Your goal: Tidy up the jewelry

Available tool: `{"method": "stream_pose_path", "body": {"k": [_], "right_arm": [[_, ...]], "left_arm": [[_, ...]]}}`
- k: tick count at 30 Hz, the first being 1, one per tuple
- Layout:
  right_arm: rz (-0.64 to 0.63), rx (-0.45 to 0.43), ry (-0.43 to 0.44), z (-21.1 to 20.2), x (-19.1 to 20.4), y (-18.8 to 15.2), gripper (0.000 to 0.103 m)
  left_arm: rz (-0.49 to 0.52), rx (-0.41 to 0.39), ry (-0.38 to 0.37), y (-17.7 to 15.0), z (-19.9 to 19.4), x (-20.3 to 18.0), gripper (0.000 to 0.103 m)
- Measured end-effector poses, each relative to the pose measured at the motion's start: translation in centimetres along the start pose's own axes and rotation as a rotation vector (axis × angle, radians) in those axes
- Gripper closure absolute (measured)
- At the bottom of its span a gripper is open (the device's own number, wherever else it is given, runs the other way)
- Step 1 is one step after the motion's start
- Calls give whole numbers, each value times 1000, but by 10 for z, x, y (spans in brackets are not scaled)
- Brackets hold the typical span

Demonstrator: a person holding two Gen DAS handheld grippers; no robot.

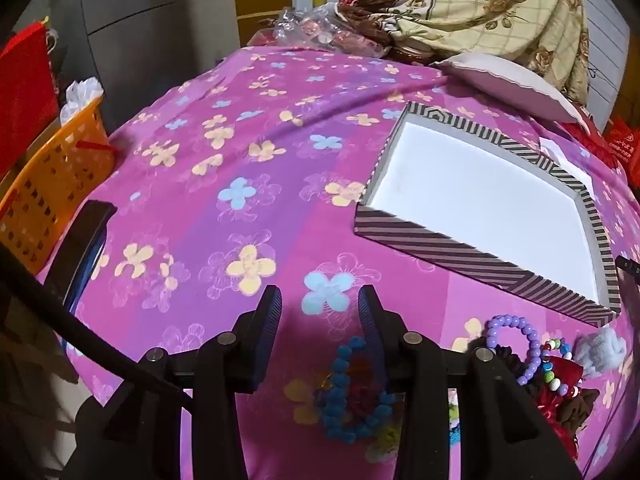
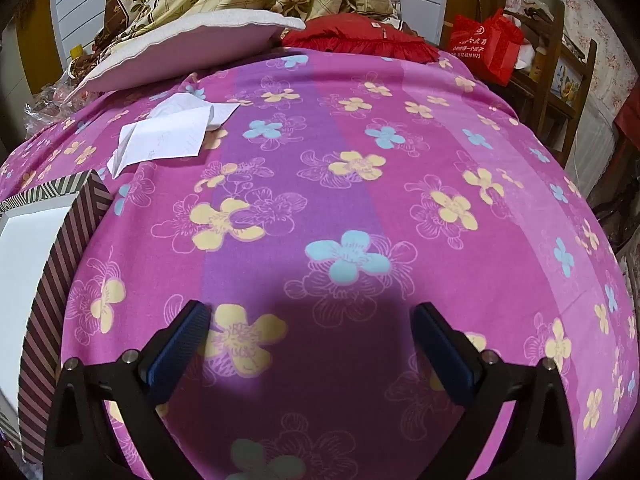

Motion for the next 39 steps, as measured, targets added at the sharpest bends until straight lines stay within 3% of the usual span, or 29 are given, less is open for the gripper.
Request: {"method": "stream_pose_path", "body": {"k": [2,4,10,16,21,28,32,35,37,39], "right_arm": [[4,-5,10,-2,-1,-1,0],[3,-3,11,-7,-3,-5,0],[-2,32,1,-3,-2,-2,0],[25,36,-26,-1,-2,0,0],[-40,145,44,-10,7,-5,0],[21,150,122,-86,28,-47,5],[-29,-7,178,-164,62,-58,5],[-24,-129,278,-216,90,-71,1],[3,-119,355,-227,107,-78,0],[9,-52,376,-227,125,-85,0]], "left_arm": [[4,4,-2,-2,-3,1,62],[-44,-12,-55,-13,-7,19,62],[-6,44,8,-17,2,11,62],[20,46,-1,-24,-9,4,62],[40,54,-22,-33,-16,-4,62],[68,20,-59,-38,-34,-16,62],[72,-11,-61,-36,-47,-18,62],[64,-36,-58,-35,-56,-16,62],[59,-49,-53,-37,-61,-14,62],[54,-54,-53,-37,-65,-12,62]]}}
Point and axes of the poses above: each gripper's, at about its wrist camera, not at the fingertips, and z roughly the way its jaws point, x to its left, y to its top, the point moved 2 cm from there along z, roughly the way its jaws point, and after that the axes turned 10 degrees about -x, right-handed, at the moved point
